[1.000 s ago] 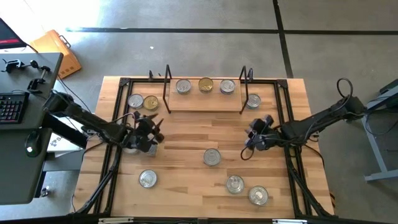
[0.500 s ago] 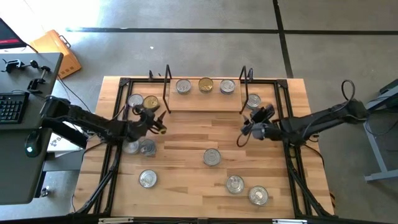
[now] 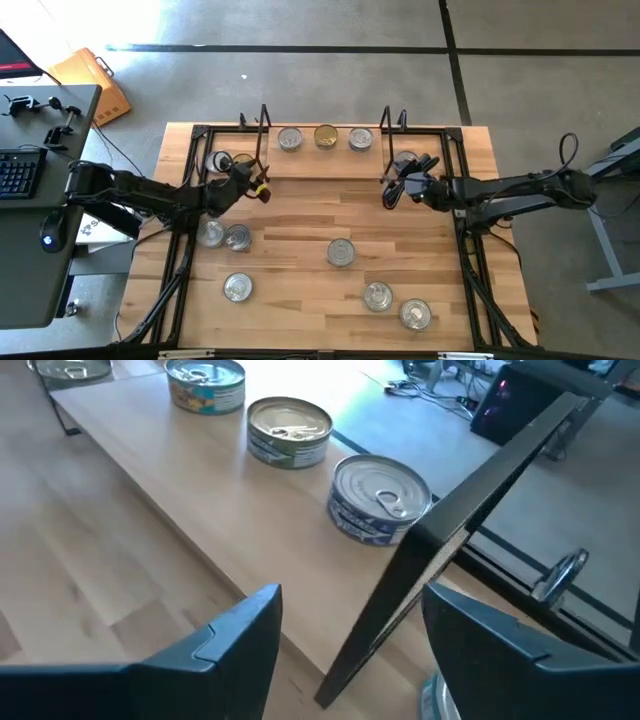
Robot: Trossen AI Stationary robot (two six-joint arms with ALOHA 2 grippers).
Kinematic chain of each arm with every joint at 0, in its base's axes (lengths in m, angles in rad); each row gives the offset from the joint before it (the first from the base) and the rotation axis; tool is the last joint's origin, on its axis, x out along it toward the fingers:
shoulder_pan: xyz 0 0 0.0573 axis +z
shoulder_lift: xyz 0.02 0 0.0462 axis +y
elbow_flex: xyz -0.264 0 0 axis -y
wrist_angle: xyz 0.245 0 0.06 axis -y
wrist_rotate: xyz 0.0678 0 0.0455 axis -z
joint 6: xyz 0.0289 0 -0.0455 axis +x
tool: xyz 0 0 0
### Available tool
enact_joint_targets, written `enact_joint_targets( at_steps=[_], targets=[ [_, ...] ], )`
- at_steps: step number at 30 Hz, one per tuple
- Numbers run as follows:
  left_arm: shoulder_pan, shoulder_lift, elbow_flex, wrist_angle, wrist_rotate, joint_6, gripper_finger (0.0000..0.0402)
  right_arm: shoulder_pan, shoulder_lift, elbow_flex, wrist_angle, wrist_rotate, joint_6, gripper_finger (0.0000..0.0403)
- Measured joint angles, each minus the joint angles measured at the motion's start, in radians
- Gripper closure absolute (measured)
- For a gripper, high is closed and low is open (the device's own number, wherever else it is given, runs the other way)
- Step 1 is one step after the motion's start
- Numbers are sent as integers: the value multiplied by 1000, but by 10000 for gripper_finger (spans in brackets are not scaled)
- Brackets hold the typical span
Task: Stack canned seafood by type on shelf
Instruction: Adjust the tuna cans and shelf, then put the blue tuna can on the shelf aligned with the other blue tuna can
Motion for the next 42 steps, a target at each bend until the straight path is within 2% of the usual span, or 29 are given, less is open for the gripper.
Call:
enact_joint_targets(
  at_steps=[6, 11, 14, 17, 21, 25, 31, 39, 42],
  targets=[
    [23, 46, 0, 32, -4, 21, 220, -25, 0, 0, 22, -31, -17, 167],
    [14, 50, 0, 34, -70, 31, 220, -47, 0, 0, 22, -31, -17, 167],
    [2, 41, 0, 34, -113, 63, 220, -49, 0, 0, 23, -11, -17, 167],
    [-17, 26, 0, 32, -122, 82, 220, -49, -9, 3, 23, 27, -7, 167],
    [-48, 5, 0, 21, -123, 82, 220, -49, -36, 4, 24, 29, -3, 167],
    [-80, -21, 0, -21, -142, 76, 220, -48, -66, 4, 23, 29, -2, 167],
    [-132, -77, 0, -65, -257, 147, 220, -48, -114, 4, 22, 44, 25, 167],
    [-177, -211, 0, -178, -277, 178, 220, -48, -218, 4, 23, 44, 0, 167],
    [-193, -270, 0, -222, -277, 178, 220, -48, -247, 4, 23, 11, 2, 167]
  ],
)
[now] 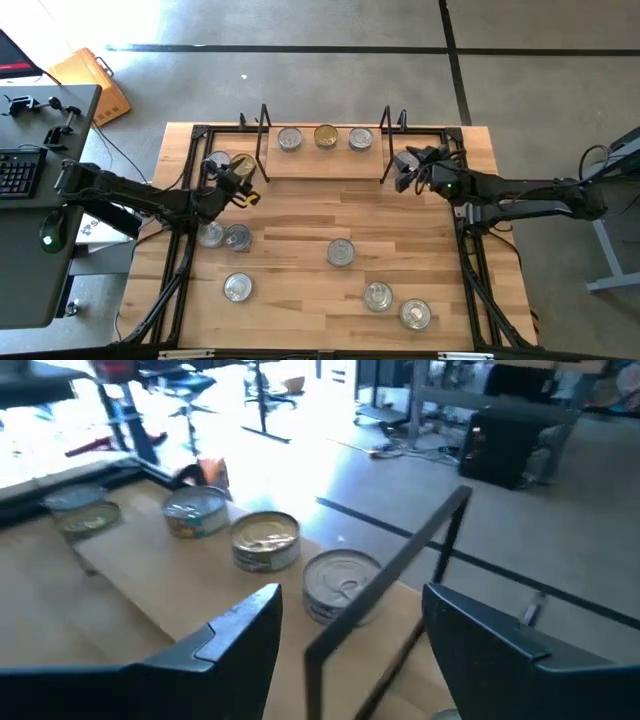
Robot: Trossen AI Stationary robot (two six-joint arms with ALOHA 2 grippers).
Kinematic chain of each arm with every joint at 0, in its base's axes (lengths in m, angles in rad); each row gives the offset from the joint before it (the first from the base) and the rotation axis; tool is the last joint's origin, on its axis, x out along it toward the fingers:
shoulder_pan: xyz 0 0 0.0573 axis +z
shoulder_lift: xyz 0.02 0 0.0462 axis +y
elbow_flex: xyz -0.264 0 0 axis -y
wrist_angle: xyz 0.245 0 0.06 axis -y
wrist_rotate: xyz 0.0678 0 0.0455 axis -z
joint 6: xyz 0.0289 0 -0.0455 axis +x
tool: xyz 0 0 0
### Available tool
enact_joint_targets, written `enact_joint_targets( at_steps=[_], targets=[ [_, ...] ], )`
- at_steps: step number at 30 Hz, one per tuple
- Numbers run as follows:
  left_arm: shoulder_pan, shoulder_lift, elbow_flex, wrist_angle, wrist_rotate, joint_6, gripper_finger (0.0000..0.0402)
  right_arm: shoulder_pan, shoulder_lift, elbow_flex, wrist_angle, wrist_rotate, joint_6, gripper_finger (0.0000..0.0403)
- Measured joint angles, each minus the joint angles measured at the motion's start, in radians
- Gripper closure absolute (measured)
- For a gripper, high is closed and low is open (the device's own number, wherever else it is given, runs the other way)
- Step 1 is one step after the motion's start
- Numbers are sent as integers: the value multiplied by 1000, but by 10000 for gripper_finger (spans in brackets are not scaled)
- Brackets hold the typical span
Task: Stack canned seafood by type on shelf
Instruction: Put the blue tuna can on the shelf aligned with the other blue tuna can
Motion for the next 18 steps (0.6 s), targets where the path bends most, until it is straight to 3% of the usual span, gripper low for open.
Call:
enact_joint_targets(
  at_steps=[5, 8, 12, 18],
  targets=[
    [-68, -90, 0, -5, 30, 0, 220, 12, -9, 0, 0, -167, 59, 167],
    [-116, -128, 0, -2, 180, 59, 220, 66, 21, 0, 6, -247, 89, 167],
    [-190, -123, 0, -1, 438, 84, 220, 188, 109, 0, 78, -259, 96, 167],
    [-297, -31, 1, 16, 487, -7, 228, 366, 315, 0, 310, -279, -90, 167]
  ],
)
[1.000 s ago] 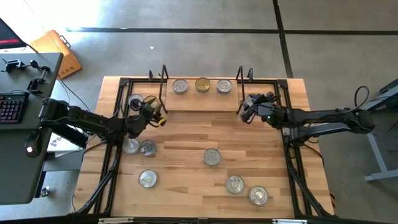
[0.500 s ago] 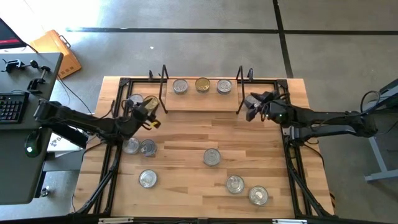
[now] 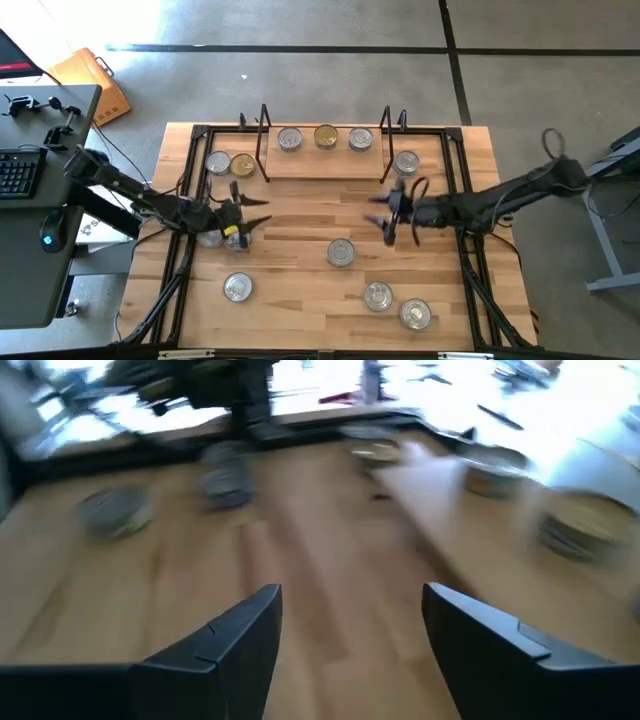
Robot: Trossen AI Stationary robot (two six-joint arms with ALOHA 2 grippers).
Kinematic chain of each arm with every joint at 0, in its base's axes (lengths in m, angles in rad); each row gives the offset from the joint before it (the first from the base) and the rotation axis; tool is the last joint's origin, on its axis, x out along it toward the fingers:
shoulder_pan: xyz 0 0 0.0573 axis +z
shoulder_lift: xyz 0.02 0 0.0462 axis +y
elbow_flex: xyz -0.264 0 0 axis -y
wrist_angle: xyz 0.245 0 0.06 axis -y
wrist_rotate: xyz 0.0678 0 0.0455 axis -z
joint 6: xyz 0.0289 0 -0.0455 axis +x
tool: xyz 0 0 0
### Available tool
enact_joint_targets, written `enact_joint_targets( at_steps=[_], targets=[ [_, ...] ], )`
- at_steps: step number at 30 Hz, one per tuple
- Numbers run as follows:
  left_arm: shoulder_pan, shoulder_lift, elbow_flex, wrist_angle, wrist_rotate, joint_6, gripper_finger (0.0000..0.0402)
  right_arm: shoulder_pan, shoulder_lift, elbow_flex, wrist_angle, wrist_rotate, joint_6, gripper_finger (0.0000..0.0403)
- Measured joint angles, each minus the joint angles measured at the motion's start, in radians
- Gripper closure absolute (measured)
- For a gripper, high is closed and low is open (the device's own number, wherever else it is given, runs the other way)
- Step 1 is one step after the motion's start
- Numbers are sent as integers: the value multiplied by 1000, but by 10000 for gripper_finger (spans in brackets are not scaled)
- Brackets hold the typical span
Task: Stack canned seafood by type on shelf
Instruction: Put the blue tuna can on the shelf aligned with the other blue tuna can
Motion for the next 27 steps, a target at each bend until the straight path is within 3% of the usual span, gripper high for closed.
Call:
enact_joint_targets(
  at_steps=[4, 9, 13, 15, 27],
  targets=[
    [-55, 104, 0, 73, 12, 1, 242, 42, 132, 0, 144, -69, -68, 167],
    [-73, 255, 11, 245, 27, 24, 255, 47, 240, 0, 182, -86, 25, 167],
    [-58, 344, 76, 243, 176, 31, 269, 43, 288, 0, 192, -86, 51, 167],
    [-54, 388, 114, 243, 203, 36, 277, 34, 301, 0, 209, -86, 40, 167],
    [-52, 547, 275, 245, 156, 171, 296, -13, 390, 0, 445, -50, 36, 167]
  ],
)
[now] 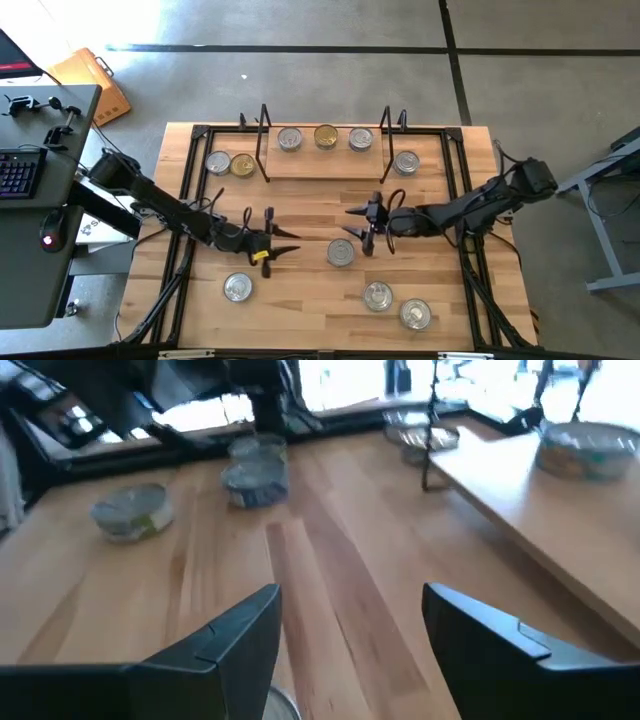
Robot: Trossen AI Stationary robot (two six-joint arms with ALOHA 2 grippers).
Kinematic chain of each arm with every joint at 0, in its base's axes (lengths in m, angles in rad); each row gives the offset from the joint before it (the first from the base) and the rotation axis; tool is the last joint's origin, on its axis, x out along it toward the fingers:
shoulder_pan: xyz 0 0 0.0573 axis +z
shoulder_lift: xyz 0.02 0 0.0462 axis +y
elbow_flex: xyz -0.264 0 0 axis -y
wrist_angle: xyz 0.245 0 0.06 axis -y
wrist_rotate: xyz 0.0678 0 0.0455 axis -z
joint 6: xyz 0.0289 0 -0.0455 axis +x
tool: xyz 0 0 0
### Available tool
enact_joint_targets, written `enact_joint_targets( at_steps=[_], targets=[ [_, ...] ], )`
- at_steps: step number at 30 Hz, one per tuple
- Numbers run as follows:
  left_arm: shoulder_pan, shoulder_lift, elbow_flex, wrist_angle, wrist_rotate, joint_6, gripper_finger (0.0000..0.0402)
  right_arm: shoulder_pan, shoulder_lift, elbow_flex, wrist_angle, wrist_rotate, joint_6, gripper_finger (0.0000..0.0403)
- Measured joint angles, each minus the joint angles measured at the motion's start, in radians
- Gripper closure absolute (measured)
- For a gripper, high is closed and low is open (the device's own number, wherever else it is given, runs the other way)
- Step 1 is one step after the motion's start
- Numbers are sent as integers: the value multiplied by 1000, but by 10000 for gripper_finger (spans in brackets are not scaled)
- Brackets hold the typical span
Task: Stack canned seafood by type on shelf
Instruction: Put the blue tuna can on the shelf aligned with the other blue tuna can
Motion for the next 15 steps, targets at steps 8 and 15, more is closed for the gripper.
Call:
enact_joint_targets(
  at_steps=[8, 15],
  targets=[
    [-6, -4, 5, 0, -71, 24, 296, 16, 125, 0, 365, -167, -182, 167],
    [-48, -79, 5, -37, -119, 57, 296, 13, 150, 0, 439, -181, -200, 167]
  ],
)
